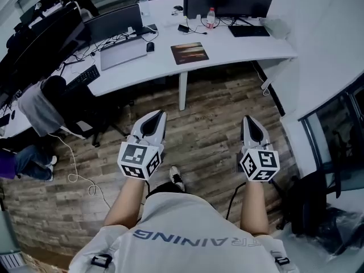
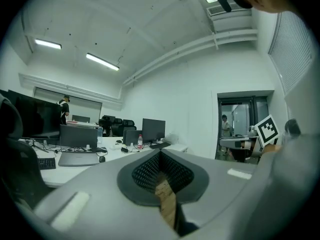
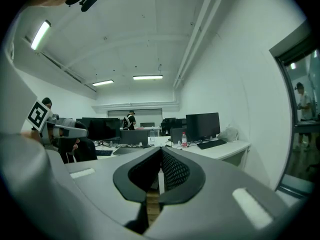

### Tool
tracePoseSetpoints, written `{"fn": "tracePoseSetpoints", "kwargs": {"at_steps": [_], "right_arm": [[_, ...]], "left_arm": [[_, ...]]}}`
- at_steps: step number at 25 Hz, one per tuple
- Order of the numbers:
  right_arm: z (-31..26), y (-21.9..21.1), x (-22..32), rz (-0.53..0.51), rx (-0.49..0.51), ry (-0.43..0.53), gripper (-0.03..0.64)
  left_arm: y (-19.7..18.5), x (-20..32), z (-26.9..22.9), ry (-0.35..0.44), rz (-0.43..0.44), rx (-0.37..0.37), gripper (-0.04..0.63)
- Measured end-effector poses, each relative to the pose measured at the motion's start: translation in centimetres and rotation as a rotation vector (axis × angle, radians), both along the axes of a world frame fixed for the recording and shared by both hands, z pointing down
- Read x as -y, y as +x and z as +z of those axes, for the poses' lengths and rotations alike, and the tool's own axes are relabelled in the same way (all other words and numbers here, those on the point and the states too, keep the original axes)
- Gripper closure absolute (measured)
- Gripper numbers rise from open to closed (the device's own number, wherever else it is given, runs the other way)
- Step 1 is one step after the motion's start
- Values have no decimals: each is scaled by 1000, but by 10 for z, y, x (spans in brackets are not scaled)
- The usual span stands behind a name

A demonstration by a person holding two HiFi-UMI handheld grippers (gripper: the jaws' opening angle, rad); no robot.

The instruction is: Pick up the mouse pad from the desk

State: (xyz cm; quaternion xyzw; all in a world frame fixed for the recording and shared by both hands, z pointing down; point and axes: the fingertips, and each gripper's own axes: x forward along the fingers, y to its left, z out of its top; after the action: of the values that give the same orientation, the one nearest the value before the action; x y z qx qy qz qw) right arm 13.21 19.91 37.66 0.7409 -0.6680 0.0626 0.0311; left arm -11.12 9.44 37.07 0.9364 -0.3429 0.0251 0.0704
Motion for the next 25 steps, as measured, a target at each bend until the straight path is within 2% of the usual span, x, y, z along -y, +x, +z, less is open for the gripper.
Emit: {"fn": "tracePoseSetpoints", "kwargs": {"at_steps": [3, 8, 17, 25], "right_arm": [[4, 8, 43, -13, -10, -26, 603], [7, 20, 109, -24, -22, -46, 594], [22, 51, 180, -41, 6, -77, 594], [34, 93, 268, -151, 32, -62, 594]], "left_arm": [[11, 38, -3, 23, 3, -15, 595], [23, 101, 2, 13, 6, -20, 595], [50, 161, 15, -32, 11, -2, 595], [81, 222, 25, -50, -109, 49, 595]]}}
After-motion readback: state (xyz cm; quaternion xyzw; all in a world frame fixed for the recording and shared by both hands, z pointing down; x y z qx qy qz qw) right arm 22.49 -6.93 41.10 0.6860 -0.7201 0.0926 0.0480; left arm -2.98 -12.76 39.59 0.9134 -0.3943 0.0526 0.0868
